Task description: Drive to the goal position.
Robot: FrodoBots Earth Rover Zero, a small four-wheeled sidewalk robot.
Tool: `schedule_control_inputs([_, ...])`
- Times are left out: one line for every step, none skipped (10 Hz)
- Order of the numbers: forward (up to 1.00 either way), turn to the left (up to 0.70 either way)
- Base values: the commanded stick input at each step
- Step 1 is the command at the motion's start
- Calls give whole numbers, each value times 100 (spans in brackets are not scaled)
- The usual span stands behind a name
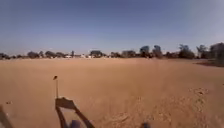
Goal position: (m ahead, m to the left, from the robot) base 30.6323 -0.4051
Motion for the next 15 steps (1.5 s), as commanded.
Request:
schedule_control_inputs([100, 0])
schedule_control_inputs([100, 0])
schedule_control_inputs([100, -2])
schedule_control_inputs([100, -24])
schedule_control_inputs([100, -37])
schedule_control_inputs([100, -24])
schedule_control_inputs([100, -5])
schedule_control_inputs([100, 0])
schedule_control_inputs([100, 0])
schedule_control_inputs([100, 0])
schedule_control_inputs([100, 0])
schedule_control_inputs([100, 0])
schedule_control_inputs([100, 0])
schedule_control_inputs([100, 0])
schedule_control_inputs([100, 0])
